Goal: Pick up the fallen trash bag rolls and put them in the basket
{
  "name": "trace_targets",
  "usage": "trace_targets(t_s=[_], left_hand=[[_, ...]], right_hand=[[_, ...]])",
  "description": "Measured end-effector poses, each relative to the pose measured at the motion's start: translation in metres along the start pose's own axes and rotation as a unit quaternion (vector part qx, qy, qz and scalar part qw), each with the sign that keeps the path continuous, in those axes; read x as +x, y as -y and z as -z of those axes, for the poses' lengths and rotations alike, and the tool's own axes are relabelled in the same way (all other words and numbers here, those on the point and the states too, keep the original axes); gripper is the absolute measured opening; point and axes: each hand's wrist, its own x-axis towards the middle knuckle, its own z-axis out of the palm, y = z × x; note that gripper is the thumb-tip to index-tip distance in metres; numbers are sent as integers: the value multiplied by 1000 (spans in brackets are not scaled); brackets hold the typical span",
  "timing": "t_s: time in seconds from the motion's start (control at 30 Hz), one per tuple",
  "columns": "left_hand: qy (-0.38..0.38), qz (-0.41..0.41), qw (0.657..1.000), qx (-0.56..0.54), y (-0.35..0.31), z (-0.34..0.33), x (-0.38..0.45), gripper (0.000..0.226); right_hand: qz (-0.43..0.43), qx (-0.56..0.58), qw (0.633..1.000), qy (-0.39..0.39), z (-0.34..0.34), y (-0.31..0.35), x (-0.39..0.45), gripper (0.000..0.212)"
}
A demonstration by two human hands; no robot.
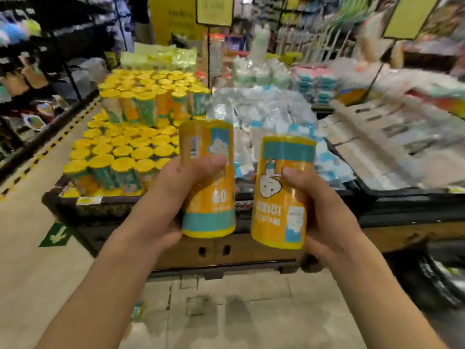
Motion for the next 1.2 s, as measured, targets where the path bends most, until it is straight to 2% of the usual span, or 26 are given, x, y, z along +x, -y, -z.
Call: trace_targets(t_s=[0.07,0.13,0.3,0.37,0.57,0.7,0.87,1.03,1.13,1.2], left_hand=[[37,15,999,-17,18,-45,6,35],[84,38,995,-41,42,-106,8,38],[200,82,976,-28,97,-255,13,53],[251,99,963,-6,115,-313,16,61],[386,116,914,44,170,-470,31,55],[458,133,878,37,213,-561,43,44],[491,150,857,37,267,-661,61,50],[519,140,841,57,307,-753,79,55],[532,150,830,70,330,-805,84,67],[548,146,819,88,345,-839,85,66]], right_hand=[[13,-5,999,-46,38,15,-27,39],[29,-9,994,-107,91,35,-63,48],[60,-42,964,-257,203,76,-159,84],[85,-44,947,-305,240,90,-195,80],[133,-30,873,-467,339,121,-288,55],[132,-29,821,-555,404,133,-337,63],[142,-29,757,-637,479,151,-374,53],[122,-57,704,-697,549,171,-397,58],[107,-58,681,-722,589,181,-416,58],[96,-60,676,-728,618,188,-429,60]])
